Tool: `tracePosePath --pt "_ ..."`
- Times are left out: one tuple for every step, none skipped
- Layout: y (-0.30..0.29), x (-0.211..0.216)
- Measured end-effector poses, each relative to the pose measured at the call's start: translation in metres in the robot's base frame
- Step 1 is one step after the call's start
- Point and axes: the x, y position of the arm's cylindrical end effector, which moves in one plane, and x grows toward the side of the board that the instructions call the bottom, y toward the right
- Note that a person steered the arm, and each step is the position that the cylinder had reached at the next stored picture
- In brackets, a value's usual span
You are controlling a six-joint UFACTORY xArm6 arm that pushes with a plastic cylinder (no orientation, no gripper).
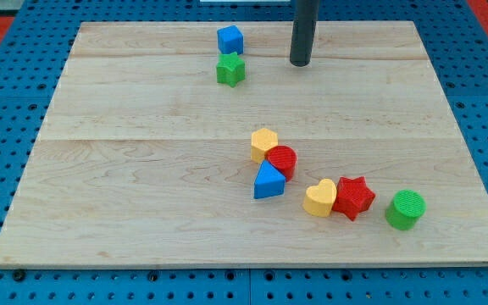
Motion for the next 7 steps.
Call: tracePosePath --pt "0.001 0.010" --pt "0.020 0.042" --pt "0.035 0.057" --pt "0.034 0.057" --pt "0.034 0.088" --pt "0.067 0.130" --pt "0.081 0.182"
